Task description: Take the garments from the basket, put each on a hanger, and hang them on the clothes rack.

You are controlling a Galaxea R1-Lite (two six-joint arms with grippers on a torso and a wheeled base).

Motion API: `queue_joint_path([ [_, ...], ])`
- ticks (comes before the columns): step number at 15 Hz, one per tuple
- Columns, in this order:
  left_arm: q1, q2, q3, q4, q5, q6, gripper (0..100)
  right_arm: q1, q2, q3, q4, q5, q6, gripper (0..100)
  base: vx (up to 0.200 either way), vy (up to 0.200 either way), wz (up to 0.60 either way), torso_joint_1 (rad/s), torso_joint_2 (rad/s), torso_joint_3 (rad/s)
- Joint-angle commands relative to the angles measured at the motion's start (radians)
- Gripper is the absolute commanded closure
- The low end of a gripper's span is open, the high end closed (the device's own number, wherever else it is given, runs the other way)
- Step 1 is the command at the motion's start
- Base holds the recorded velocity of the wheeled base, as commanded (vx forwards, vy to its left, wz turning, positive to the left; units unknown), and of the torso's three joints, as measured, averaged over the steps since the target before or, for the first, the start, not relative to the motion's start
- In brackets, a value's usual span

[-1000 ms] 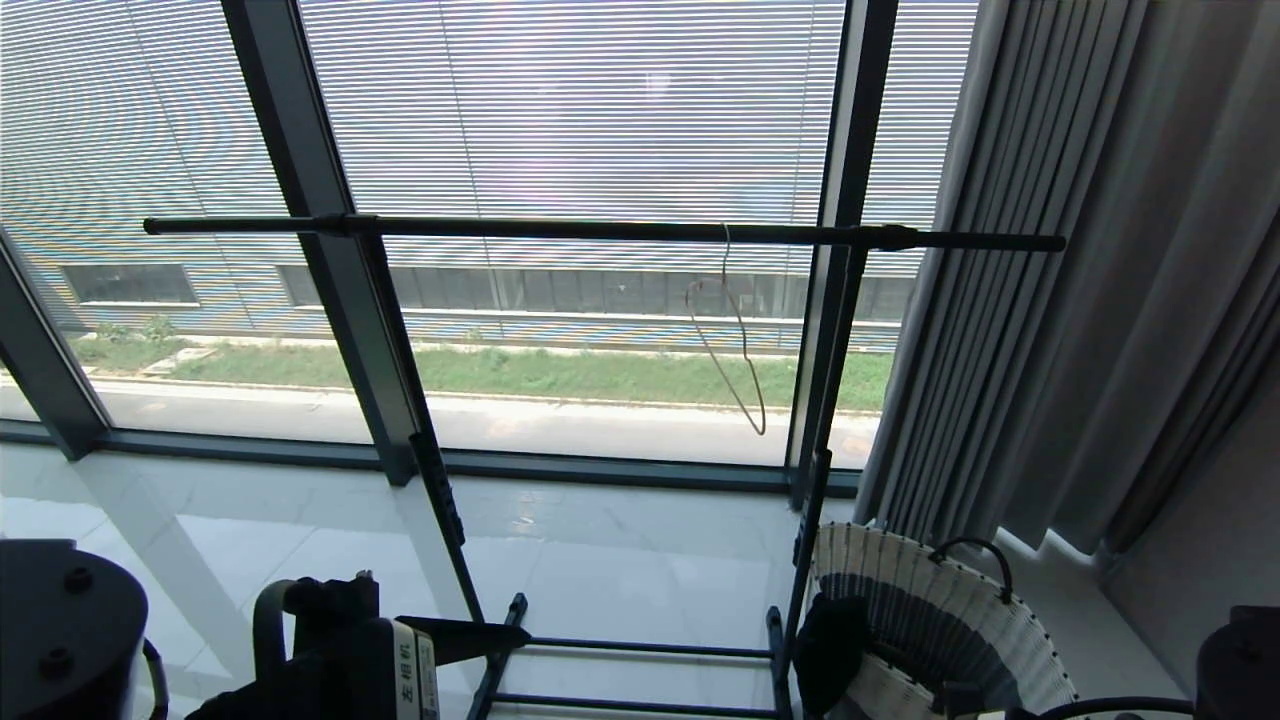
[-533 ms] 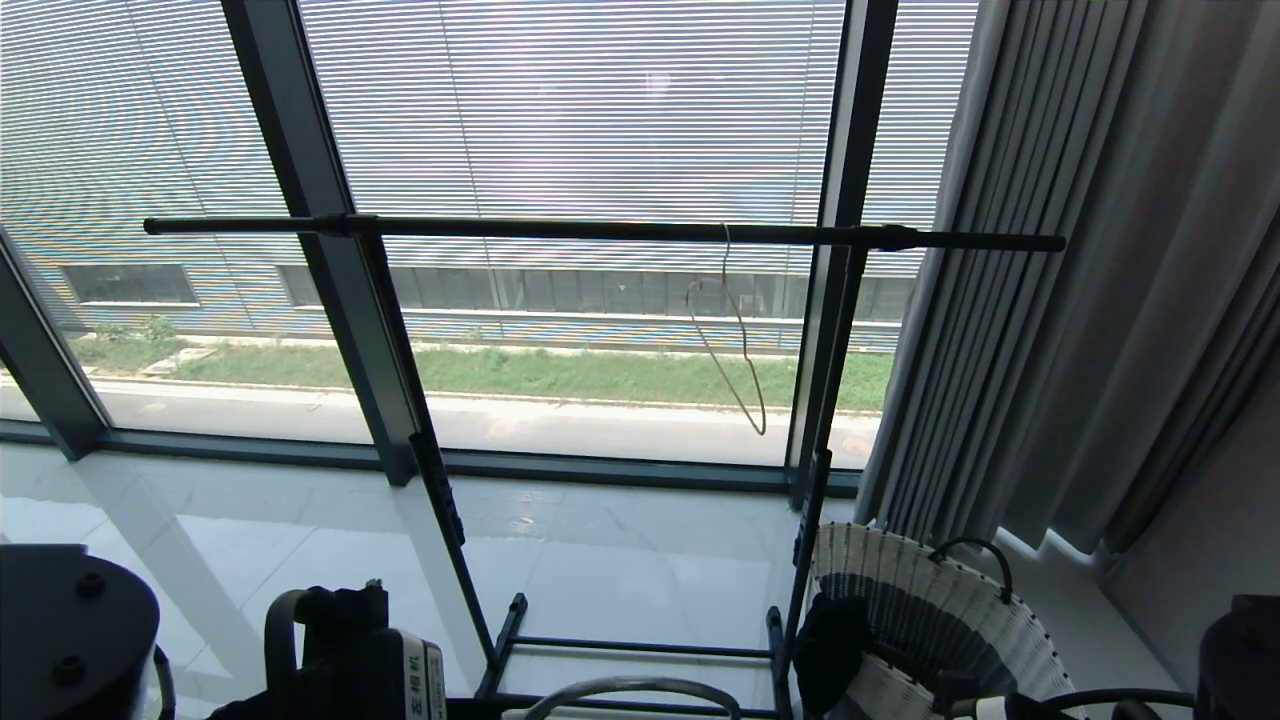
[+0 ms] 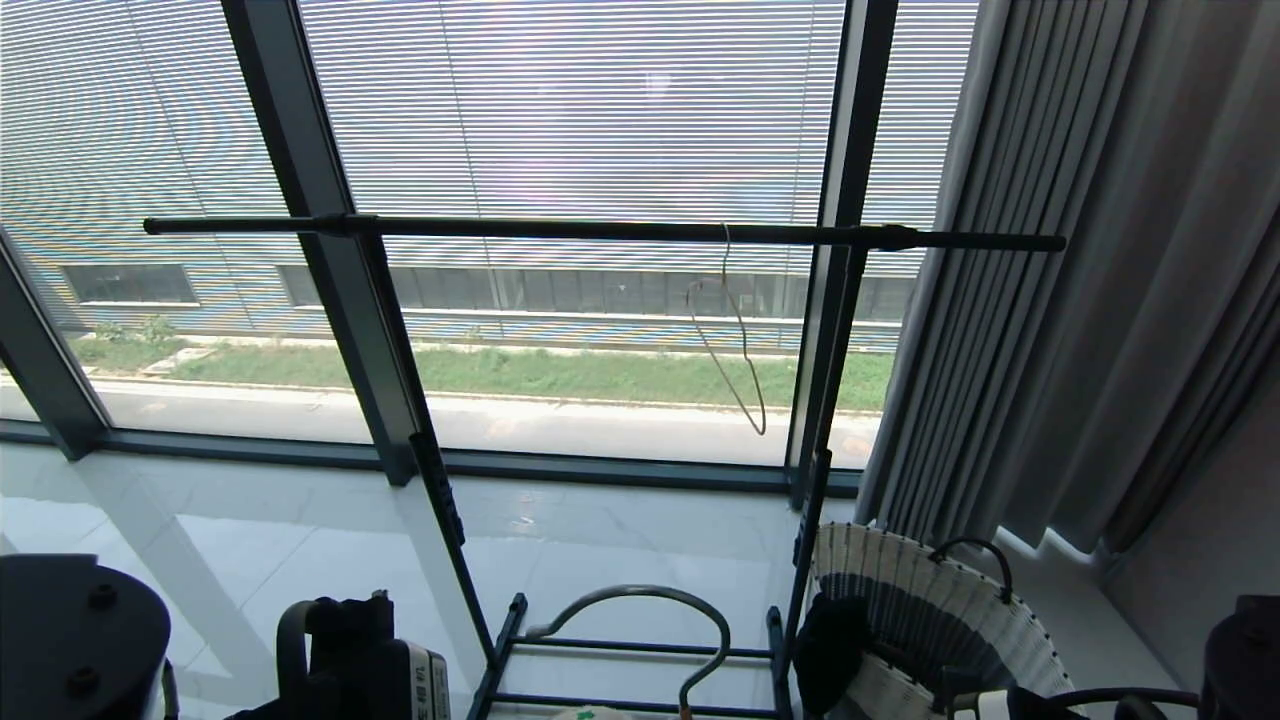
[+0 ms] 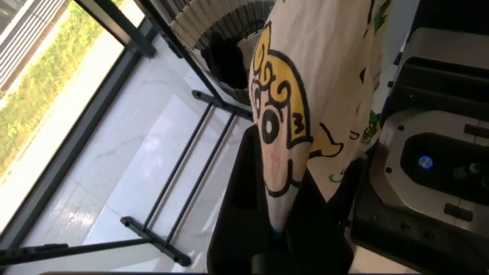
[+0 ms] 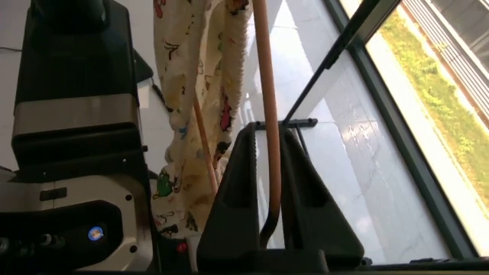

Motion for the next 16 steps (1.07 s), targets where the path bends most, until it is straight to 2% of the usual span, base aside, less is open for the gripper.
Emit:
queue_joint_path([
  [1, 0.002, -0.003, 0.011, -0.001, 0.0, 0.001, 100, -0.003, 0.0, 0.002, 0.002, -0.013, 0.001, 0, 0.0, 0.0, 0.0, 0.0, 0.0, 0.0],
  [4, 0.037, -0.023, 0.046, -0.001, 0.004, 0.001, 100, -0.029, -0.001, 0.004, 0.002, -0.065, 0.002, 0, 0.0, 0.0, 0.0, 0.0, 0.0, 0.0],
  [8, 0.17, -0.038, 0.088, -0.001, 0.017, -0.001, 100, -0.08, -0.009, 0.007, 0.002, -0.065, 0.001, 0, 0.0, 0.0, 0.0, 0.0, 0.0, 0.0],
  [9, 0.181, -0.038, 0.086, -0.001, 0.016, -0.001, 100, -0.08, -0.009, 0.007, 0.002, -0.065, 0.001, 0, 0.0, 0.0, 0.0, 0.0, 0.0, 0.0],
  [10, 0.264, -0.035, 0.083, -0.007, 0.017, -0.002, 100, -0.08, -0.008, 0.007, 0.002, -0.061, 0.001, 0, 0.0, 0.0, 0.0, 0.0, 0.0, 0.0],
  [13, 0.367, -0.026, 0.082, -0.092, 0.017, -0.008, 100, -0.078, -0.001, 0.008, 0.002, -0.056, 0.004, 0, 0.0, 0.0, 0.0, 0.0, 0.0, 0.0],
  [14, 0.376, -0.024, 0.075, -0.138, 0.016, -0.011, 100, -0.08, 0.008, 0.008, 0.002, -0.056, 0.019, 0, 0.0, 0.0, 0.0, 0.0, 0.0, 0.0],
  [16, 0.374, -0.028, 0.065, -0.207, 0.014, -0.014, 100, -0.078, 0.052, 0.005, -0.005, -0.062, 0.153, 0, 0.0, 0.0, 0.0, 0.0, 0.0, 0.0],
])
